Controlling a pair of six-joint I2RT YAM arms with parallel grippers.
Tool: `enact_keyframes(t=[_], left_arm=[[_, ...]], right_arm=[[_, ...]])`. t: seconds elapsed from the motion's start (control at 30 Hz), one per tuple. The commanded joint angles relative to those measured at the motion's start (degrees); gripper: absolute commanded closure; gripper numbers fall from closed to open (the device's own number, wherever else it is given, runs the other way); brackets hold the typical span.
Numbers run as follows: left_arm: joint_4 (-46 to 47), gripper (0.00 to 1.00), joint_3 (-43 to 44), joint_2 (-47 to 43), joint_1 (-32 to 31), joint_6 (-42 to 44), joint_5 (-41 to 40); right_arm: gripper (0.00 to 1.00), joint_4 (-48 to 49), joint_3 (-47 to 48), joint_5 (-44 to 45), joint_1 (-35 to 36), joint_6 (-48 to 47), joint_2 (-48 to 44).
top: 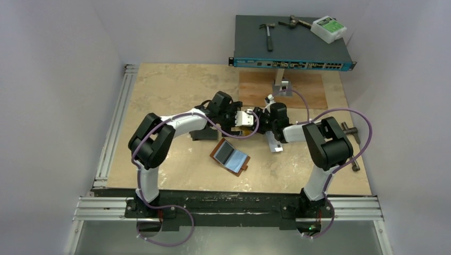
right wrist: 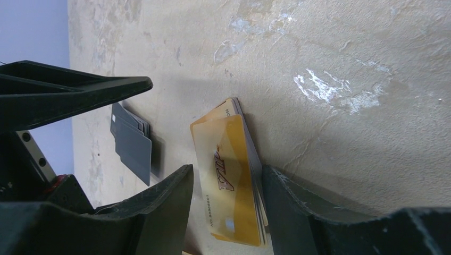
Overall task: Put the credit cards into the card holder
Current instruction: Pick up the credit card from the center of the board.
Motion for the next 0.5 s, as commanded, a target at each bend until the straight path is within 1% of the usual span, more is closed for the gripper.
enact_keyframes(t=[0.0, 0.23, 0.47], left_arm=[[-2.24, 0.00, 4.18, -1.70, 0.42, -0.37, 3.84], [-0.87, 0.00, 6.23, 0.73, 0.33, -2.48, 4.41], [-0.84, 0.00, 5.41, 1.50, 0.24, 3.16, 3.16]], right_arm=[[0.49, -2.35, 0.50, -0.77, 0.09, -0.11, -0.24], [0.49, -2.01, 0.85, -1.19, 0.11, 0.49, 0.29], [0.49, -0.80, 0.43, -2.35, -0.20, 1.65, 1.03]])
